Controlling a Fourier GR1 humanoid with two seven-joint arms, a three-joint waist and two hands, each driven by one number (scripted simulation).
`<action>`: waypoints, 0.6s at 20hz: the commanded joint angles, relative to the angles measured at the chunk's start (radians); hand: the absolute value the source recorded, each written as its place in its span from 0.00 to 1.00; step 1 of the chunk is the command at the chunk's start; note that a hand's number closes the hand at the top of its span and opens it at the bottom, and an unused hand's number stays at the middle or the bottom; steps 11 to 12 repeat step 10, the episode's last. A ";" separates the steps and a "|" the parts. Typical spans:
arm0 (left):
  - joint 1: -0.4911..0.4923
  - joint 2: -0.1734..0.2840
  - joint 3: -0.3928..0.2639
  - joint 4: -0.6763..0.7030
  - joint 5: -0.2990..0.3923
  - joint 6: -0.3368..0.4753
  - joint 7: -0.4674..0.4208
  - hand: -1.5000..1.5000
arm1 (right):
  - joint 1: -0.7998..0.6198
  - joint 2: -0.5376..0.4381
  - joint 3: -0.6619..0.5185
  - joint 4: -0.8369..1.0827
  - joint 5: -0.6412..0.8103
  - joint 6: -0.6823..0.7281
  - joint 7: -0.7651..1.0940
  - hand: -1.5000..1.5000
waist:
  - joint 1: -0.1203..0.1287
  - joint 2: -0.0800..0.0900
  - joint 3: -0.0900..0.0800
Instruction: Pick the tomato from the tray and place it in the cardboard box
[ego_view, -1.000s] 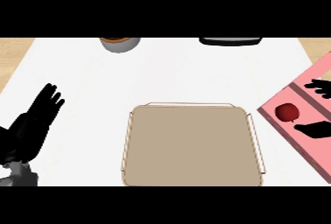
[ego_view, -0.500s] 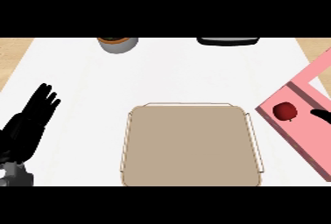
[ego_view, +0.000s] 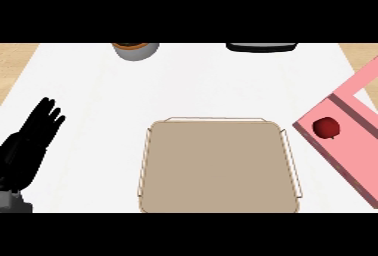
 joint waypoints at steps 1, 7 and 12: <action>-0.021 0.002 0.006 0.023 -0.003 0.002 -0.001 0.50 | 0.051 -0.127 -0.066 0.125 -0.106 0.105 -0.062 0.00 | 0.001 0.002 0.000; -0.031 -0.020 -0.021 -0.006 -0.033 0.027 0.016 0.50 | 0.071 -0.205 -0.024 0.265 -0.112 0.086 -0.188 0.00 | 0.006 0.002 0.000; -0.008 -0.033 -0.025 -0.014 -0.043 0.027 -0.012 0.50 | 0.089 -0.203 0.000 0.322 -0.094 0.060 -0.270 0.00 | 0.008 0.002 0.000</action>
